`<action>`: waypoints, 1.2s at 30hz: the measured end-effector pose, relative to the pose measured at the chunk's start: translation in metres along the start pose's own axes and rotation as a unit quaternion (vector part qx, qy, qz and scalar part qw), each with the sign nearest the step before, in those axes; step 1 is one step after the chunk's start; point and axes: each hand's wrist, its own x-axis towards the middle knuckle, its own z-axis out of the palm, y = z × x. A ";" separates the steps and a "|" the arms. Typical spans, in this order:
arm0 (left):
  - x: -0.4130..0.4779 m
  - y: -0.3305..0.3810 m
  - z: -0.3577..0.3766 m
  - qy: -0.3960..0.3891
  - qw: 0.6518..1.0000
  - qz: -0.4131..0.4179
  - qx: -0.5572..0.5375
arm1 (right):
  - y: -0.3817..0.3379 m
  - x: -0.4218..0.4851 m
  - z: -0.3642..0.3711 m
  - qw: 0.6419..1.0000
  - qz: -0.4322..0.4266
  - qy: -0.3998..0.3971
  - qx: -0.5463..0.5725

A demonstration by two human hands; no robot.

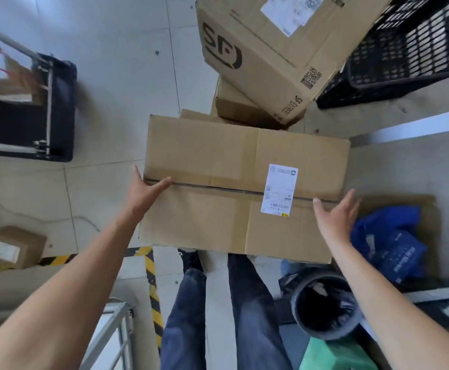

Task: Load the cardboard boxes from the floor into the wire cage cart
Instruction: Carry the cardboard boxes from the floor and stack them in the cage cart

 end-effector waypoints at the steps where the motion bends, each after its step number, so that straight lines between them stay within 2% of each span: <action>1: 0.003 -0.004 0.002 -0.009 1.000 -0.018 -0.021 | 0.003 0.006 0.000 0.998 0.037 -0.019 0.049; 5: 0.000 -0.019 0.001 -0.068 0.993 -0.071 -0.068 | 0.019 0.010 -0.002 0.977 0.134 -0.093 0.138; 10: -0.052 -0.030 -0.022 -0.053 0.988 -0.094 -0.114 | 0.012 -0.003 -0.028 0.975 0.110 -0.123 0.146; 14: -0.124 -0.042 -0.067 0.012 0.984 -0.116 -0.135 | -0.027 -0.039 -0.059 0.979 0.049 -0.153 0.121; 18: -0.204 -0.054 -0.126 0.131 0.970 -0.134 -0.154 | -0.093 -0.087 -0.075 0.976 -0.018 -0.194 0.095; 22: -0.287 -0.073 -0.190 0.246 0.940 -0.155 -0.179 | -0.167 -0.151 -0.080 0.964 -0.111 -0.227 0.085; 26: -0.380 -0.099 -0.247 0.326 0.908 -0.142 -0.220 | -0.230 -0.237 -0.088 0.923 -0.223 -0.303 0.084; 30: -0.484 -0.141 -0.283 0.392 0.872 -0.109 -0.271 | -0.265 -0.341 -0.096 0.886 -0.318 -0.327 0.086; 36: -0.645 -0.232 -0.294 0.487 0.800 -0.124 -0.327 | -0.256 -0.514 -0.104 0.836 -0.434 -0.335 0.027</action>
